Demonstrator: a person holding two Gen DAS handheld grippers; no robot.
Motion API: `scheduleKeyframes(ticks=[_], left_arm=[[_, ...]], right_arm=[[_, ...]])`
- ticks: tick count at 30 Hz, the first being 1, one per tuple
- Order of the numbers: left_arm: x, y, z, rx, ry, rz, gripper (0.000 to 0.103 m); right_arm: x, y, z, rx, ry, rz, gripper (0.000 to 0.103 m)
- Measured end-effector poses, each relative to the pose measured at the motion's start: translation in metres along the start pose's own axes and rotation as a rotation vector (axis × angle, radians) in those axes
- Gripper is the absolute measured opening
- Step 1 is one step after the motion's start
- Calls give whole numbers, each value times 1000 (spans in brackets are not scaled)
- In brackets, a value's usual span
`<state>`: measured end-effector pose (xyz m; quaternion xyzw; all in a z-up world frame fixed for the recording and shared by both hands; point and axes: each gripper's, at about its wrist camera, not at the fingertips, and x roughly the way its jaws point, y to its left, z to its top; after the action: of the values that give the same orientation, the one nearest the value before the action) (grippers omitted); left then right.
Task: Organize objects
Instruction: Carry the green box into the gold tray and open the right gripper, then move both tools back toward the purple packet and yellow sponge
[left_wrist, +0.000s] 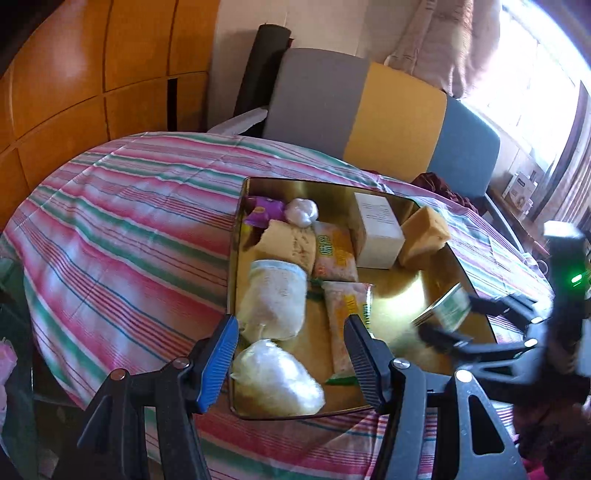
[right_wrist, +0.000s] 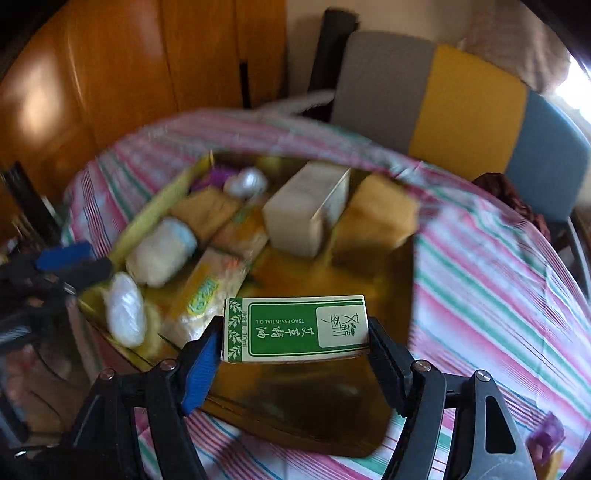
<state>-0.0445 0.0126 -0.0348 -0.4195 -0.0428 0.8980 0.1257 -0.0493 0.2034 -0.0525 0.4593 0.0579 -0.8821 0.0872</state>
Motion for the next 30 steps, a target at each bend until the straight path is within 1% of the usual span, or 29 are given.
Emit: scheduleKeyframes(ticks=[1, 3, 6, 8, 11, 14, 19, 21, 24, 27, 30], left_arm=[[0, 2, 0, -4, 2, 3, 60], [1, 4, -1, -10, 3, 1, 60], [2, 6, -3, -12, 6, -3, 60], [2, 6, -3, -13, 7, -8, 60], [-2, 1, -3, 2, -5, -6, 59], [-6, -7, -2, 31, -16, -12, 59], [-14, -24, -2, 86, -38, -15, 59], [-16, -32, -3, 115, -41, -26, 59], [-17, -45, -4, 150, -42, -44, 59], [-19, -60, -6, 191, -40, -65, 59], [-20, -77, -8, 237, -41, -81, 60]], right_arm=[[9, 4, 0, -8, 21, 6, 75], [26, 13, -1, -5, 70, 65, 77], [37, 14, -4, 25, 89, 128, 81], [39, 12, -5, 52, 81, 160, 85], [29, 8, -7, 65, 51, 154, 86], [13, 2, -10, 86, 17, 152, 89], [-13, -17, -18, 129, -40, 114, 92], [-23, -28, -26, 153, -55, 85, 92], [-45, -48, -38, 187, -63, 42, 93], [-55, -73, -50, 232, -61, -9, 93], [-69, -104, -67, 292, -56, -67, 93]])
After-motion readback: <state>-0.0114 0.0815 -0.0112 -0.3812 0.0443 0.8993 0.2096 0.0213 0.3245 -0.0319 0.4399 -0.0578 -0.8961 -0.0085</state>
